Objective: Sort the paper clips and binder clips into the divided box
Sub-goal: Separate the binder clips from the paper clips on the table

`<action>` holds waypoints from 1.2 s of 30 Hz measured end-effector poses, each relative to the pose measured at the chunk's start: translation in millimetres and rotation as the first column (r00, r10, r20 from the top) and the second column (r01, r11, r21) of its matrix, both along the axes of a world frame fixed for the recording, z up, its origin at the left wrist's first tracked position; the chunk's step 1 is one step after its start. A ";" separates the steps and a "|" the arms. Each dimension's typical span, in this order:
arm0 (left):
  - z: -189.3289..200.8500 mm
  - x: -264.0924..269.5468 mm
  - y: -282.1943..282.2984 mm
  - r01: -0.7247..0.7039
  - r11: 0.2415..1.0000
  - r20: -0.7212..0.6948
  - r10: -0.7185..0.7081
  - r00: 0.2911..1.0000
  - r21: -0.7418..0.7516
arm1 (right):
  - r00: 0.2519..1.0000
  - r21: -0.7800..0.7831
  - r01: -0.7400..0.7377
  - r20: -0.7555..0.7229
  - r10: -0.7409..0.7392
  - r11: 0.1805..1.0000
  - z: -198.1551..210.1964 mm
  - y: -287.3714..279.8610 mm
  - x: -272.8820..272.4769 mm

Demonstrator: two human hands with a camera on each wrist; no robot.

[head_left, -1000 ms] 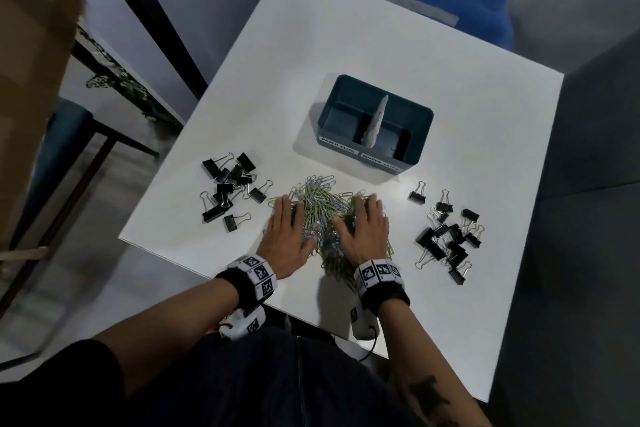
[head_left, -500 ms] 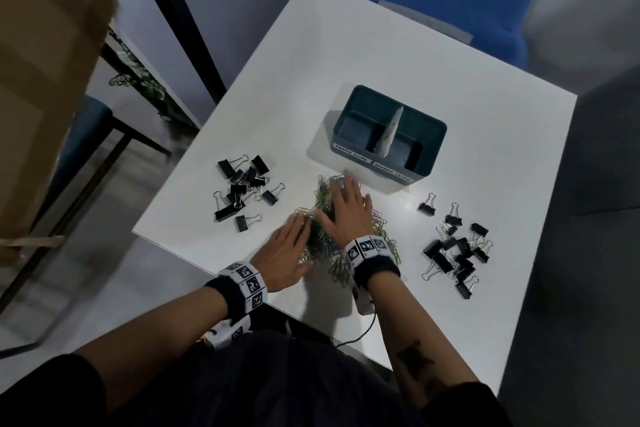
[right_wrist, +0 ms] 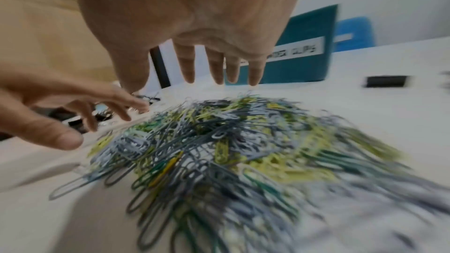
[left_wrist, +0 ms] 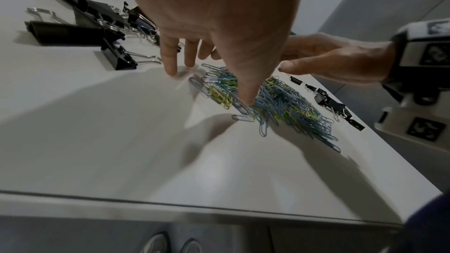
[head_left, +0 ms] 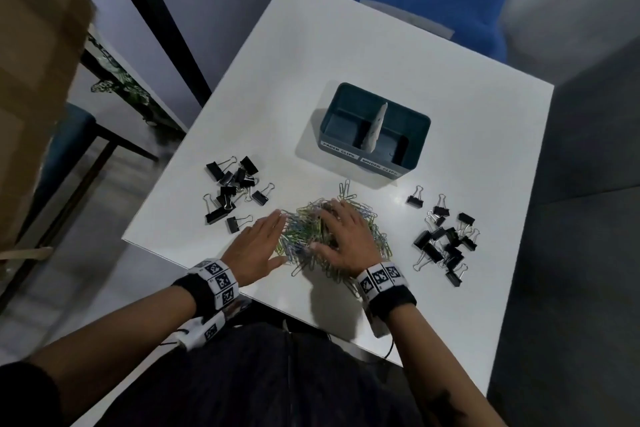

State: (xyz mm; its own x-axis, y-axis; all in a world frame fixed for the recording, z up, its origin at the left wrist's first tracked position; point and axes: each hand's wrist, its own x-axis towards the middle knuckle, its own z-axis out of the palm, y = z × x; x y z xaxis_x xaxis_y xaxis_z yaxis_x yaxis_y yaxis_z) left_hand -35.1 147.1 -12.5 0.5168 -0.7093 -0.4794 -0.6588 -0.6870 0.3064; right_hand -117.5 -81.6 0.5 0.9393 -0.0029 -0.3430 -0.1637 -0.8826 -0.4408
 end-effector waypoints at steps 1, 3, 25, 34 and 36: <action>1.0 1.0 0.8 -0.009 1.000 0.008 0.009 1.000 0.005 | 0.996 0.008 0.085 0.015 -0.086 0.996 4.6 -5.1 -11.4; -0.1 4.2 4.2 -0.032 0.999 0.008 0.031 0.999 0.017 | 0.962 0.002 0.273 0.008 -0.273 0.962 11.1 -16.8 -39.9; 6.1 -8.7 -64.2 -0.033 0.987 -0.285 -0.013 0.958 -0.155 | 0.896 0.127 0.444 -0.093 -0.435 0.887 -12.4 -5.1 -64.5; 12.7 -0.3 -24.7 0.190 0.972 -0.051 -0.199 0.979 -0.138 | 0.823 -0.018 0.567 -0.033 -0.567 0.824 -5.7 -15.9 -107.1; 8.7 -5.0 -23.4 0.294 0.955 -0.101 -0.297 0.950 -0.041 | 0.824 -0.098 0.539 -0.145 -0.548 0.836 -10.2 -14.8 -112.2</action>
